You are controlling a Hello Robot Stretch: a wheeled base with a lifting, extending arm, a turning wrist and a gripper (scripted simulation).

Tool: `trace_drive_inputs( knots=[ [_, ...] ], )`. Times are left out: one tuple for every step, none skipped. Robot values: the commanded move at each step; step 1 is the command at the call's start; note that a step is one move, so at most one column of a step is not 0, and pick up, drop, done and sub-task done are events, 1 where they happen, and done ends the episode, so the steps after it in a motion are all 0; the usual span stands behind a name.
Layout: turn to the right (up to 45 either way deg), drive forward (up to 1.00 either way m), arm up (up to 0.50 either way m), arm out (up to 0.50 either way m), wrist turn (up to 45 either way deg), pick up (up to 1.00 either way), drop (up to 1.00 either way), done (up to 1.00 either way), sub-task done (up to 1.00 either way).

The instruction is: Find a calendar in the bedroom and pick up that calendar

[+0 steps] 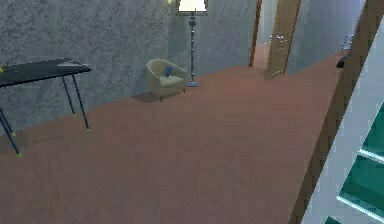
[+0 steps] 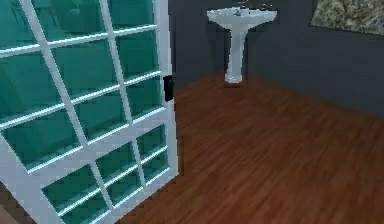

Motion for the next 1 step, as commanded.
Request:
trace_drive_inputs(
  knots=[
    [-6.0, 0.00, 0.00, 0.00, 0.0, 0.00, 0.00, 0.00, 0.00]
  ],
)
